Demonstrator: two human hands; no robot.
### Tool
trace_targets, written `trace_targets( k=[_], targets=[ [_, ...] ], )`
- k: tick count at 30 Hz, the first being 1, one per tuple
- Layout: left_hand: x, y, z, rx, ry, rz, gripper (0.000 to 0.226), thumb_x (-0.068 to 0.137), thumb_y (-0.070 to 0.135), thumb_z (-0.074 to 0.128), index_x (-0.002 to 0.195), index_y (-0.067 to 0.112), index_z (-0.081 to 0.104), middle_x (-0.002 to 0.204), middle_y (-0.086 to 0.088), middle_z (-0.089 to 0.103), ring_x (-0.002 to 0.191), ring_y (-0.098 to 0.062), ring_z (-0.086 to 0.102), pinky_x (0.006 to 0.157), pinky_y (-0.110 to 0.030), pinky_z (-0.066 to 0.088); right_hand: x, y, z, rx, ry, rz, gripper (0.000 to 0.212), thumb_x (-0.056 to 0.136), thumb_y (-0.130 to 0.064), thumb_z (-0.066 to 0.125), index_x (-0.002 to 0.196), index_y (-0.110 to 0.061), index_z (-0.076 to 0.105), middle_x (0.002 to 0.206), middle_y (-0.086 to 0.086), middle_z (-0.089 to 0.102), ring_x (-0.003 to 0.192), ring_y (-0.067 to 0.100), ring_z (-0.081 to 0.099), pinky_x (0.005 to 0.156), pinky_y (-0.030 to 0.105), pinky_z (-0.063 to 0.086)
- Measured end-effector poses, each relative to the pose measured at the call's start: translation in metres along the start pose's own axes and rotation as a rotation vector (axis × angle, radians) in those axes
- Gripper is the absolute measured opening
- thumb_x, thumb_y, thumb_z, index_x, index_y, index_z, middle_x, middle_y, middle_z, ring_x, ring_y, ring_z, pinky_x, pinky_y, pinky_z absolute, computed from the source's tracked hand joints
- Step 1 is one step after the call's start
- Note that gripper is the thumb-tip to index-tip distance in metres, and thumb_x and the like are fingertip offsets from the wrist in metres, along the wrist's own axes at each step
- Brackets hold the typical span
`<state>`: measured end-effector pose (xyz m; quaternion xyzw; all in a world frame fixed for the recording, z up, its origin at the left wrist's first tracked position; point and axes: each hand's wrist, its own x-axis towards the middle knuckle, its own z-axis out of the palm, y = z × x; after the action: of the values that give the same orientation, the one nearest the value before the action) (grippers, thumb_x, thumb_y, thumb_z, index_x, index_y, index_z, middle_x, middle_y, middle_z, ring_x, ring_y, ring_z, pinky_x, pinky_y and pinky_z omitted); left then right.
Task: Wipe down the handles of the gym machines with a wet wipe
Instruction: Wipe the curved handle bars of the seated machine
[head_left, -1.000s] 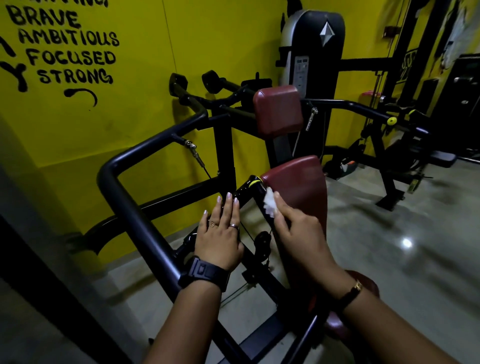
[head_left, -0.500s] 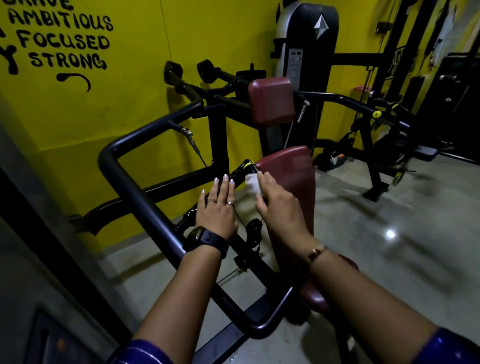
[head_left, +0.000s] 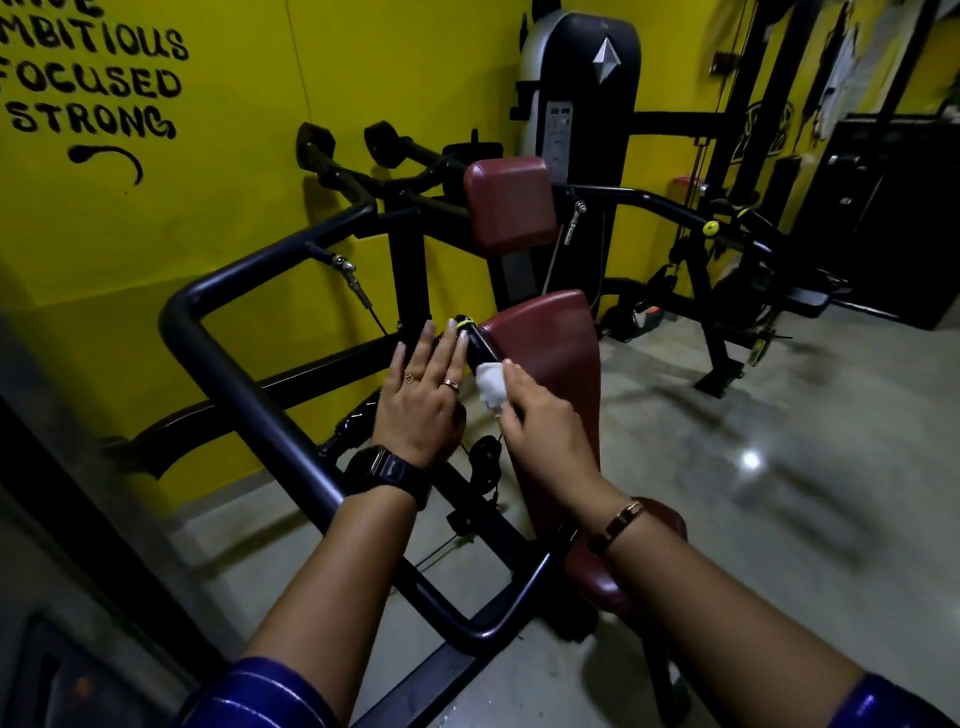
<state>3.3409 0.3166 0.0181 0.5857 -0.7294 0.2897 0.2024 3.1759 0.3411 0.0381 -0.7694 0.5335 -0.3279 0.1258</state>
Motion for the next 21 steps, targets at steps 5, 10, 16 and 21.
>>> trace_targets(
  k=[5, 10, 16, 21],
  targets=[
    [0.001, 0.003, 0.008, 0.08, 0.077, 0.08, 0.07, 0.087, 0.017, 0.043, 0.152, 0.01, 0.018, 0.159, -0.006, 0.017, 0.15, -0.017, -0.009, 0.12, -0.039, 0.009, 0.019, -0.002, 0.009, -0.171, -0.072, -0.207, 0.066, 0.093, -0.016, 0.049, 0.153, -0.013, 0.019, 0.161, 0.008, 0.015, 0.146, 0.021, 0.02, 0.116, 0.035, 0.028],
    [0.001, -0.003, 0.007, 0.156, 0.042, 0.108, 0.065, 0.091, 0.02, 0.034, 0.154, 0.011, 0.017, 0.16, -0.006, 0.017, 0.15, -0.019, -0.003, 0.121, -0.039, 0.008, 0.041, 0.001, 0.0, 0.152, -0.129, -0.13, 0.06, 0.094, -0.018, 0.047, 0.151, -0.02, 0.028, 0.156, 0.005, 0.031, 0.136, 0.025, 0.04, 0.11, 0.038, 0.035],
    [0.01, 0.005, -0.005, 0.052, -0.04, 0.192, 0.066, 0.096, 0.046, 0.029, 0.154, 0.017, 0.018, 0.16, -0.006, 0.021, 0.149, -0.021, 0.014, 0.118, -0.045, 0.021, 0.053, 0.031, -0.01, 0.992, -0.431, 0.191, 0.025, 0.091, -0.019, 0.056, 0.109, -0.03, 0.07, 0.113, 0.003, 0.07, 0.109, 0.019, 0.063, 0.09, 0.033, 0.049],
    [0.009, 0.017, -0.012, 0.006, -0.112, 0.1, 0.068, 0.1, 0.057, 0.011, 0.154, 0.016, 0.02, 0.16, -0.006, 0.023, 0.15, -0.022, 0.014, 0.118, -0.047, 0.018, 0.052, 0.062, -0.024, 1.041, -0.774, 0.25, 0.022, 0.094, -0.025, 0.057, 0.098, -0.008, 0.071, 0.091, 0.012, 0.072, 0.073, 0.014, 0.066, 0.06, 0.018, 0.051]
  ],
)
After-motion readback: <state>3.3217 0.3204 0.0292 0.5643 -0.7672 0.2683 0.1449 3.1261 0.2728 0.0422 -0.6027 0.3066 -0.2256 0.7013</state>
